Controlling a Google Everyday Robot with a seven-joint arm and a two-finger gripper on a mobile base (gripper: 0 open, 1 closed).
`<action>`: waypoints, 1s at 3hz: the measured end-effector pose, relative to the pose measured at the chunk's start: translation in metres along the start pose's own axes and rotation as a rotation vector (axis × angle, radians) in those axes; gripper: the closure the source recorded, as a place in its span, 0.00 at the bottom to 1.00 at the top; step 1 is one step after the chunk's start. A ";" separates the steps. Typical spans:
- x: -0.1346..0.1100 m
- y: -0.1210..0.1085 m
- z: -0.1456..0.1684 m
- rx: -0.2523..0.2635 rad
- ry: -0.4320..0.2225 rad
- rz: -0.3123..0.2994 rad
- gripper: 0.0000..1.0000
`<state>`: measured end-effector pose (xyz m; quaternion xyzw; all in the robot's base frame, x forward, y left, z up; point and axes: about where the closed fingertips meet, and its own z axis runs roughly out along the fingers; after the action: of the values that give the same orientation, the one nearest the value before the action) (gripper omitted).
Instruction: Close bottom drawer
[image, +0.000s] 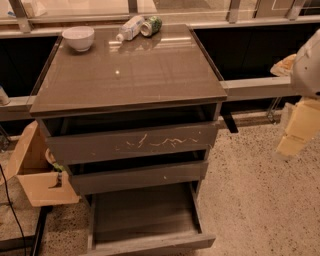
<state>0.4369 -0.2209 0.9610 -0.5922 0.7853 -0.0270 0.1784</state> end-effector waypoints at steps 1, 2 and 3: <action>0.013 0.011 0.029 0.001 -0.071 0.052 0.00; 0.025 0.030 0.073 -0.022 -0.120 0.089 0.00; 0.047 0.061 0.140 -0.089 -0.114 0.108 0.00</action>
Offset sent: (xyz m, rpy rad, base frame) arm -0.0193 -0.0021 -0.1577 0.2204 0.0432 -0.0696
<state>0.4130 -0.2234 0.8024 -0.5569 0.8052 0.0512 0.1974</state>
